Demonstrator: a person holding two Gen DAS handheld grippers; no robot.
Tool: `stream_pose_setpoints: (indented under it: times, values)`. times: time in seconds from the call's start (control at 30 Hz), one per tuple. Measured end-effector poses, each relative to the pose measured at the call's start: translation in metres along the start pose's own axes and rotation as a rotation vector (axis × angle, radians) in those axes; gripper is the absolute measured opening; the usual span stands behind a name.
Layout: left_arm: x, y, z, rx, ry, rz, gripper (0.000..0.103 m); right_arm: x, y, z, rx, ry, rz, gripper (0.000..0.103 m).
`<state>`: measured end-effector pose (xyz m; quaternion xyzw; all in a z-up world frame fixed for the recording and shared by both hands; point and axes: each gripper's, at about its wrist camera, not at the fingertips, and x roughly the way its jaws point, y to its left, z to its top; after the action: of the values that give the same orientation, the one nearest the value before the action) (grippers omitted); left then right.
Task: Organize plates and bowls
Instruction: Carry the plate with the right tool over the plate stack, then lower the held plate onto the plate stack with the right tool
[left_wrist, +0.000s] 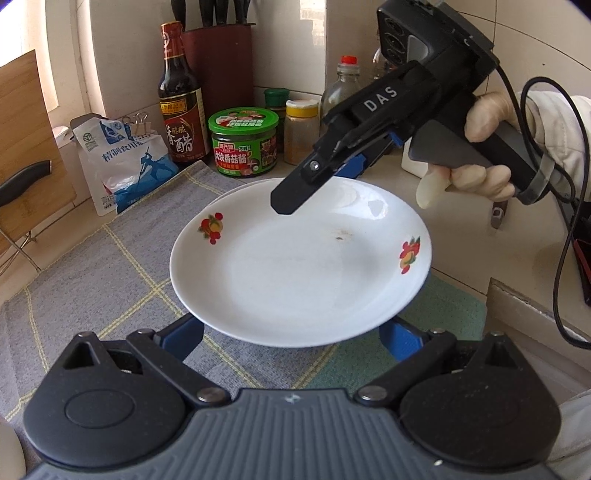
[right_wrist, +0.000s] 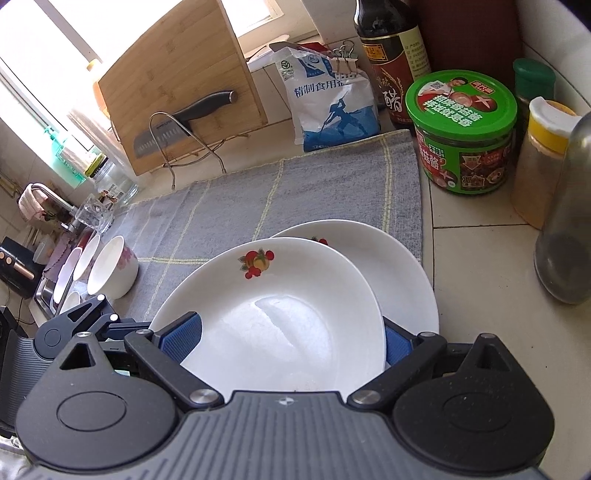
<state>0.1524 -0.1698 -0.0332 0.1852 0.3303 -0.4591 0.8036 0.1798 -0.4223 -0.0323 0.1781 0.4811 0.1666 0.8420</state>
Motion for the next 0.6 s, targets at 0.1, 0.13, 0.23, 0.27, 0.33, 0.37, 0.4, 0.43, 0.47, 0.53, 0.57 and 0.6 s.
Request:
stream_pose_setpoints:
  times: [0.1,0.13,0.23,0.27,0.33,0.37,0.4,0.43,0.47,0.53,0.57,0.6]
  values:
    - [0.002,0.000,0.000,0.005,0.001,0.001,0.100,-0.002,-0.001,-0.003,0.010,-0.003,-0.004,0.101]
    - [0.003,0.001,0.000,0.005,0.002,0.000,0.100,-0.003,-0.001,-0.005,0.012,-0.002,-0.007,0.101]
    - [0.005,0.003,0.001,0.000,0.002,0.000,0.100,-0.005,-0.001,-0.008,0.022,-0.004,-0.011,0.101]
    - [0.006,0.004,0.002,-0.002,0.003,0.002,0.100,-0.006,-0.002,-0.010,0.027,-0.004,-0.013,0.101]
    - [0.008,0.006,0.002,0.003,0.002,0.007,0.100,-0.009,-0.002,-0.013,0.033,-0.006,-0.017,0.101]
    - [0.009,0.007,0.002,0.012,0.000,0.010,0.100,-0.010,-0.002,-0.014,0.034,-0.007,-0.020,0.101]
    - [0.010,0.007,0.002,0.021,-0.001,0.015,0.100,-0.011,-0.001,-0.016,0.035,-0.008,-0.023,0.101]
    - [0.010,0.007,0.002,0.032,-0.003,0.017,0.100,-0.012,-0.001,-0.017,0.035,-0.008,-0.029,0.101]
    - [0.011,0.008,0.003,0.036,-0.003,0.014,0.100,-0.013,-0.001,-0.018,0.037,-0.008,-0.034,0.101]
    - [0.013,0.009,0.004,0.040,-0.005,0.010,0.100,-0.016,-0.001,-0.021,0.045,-0.013,-0.039,0.101]
    - [0.013,0.009,0.004,0.044,-0.007,0.011,0.100,-0.017,-0.001,-0.022,0.049,-0.016,-0.040,0.101]
    - [0.013,0.009,0.004,0.049,-0.010,0.012,0.100,-0.018,0.000,-0.023,0.052,-0.019,-0.040,0.101]
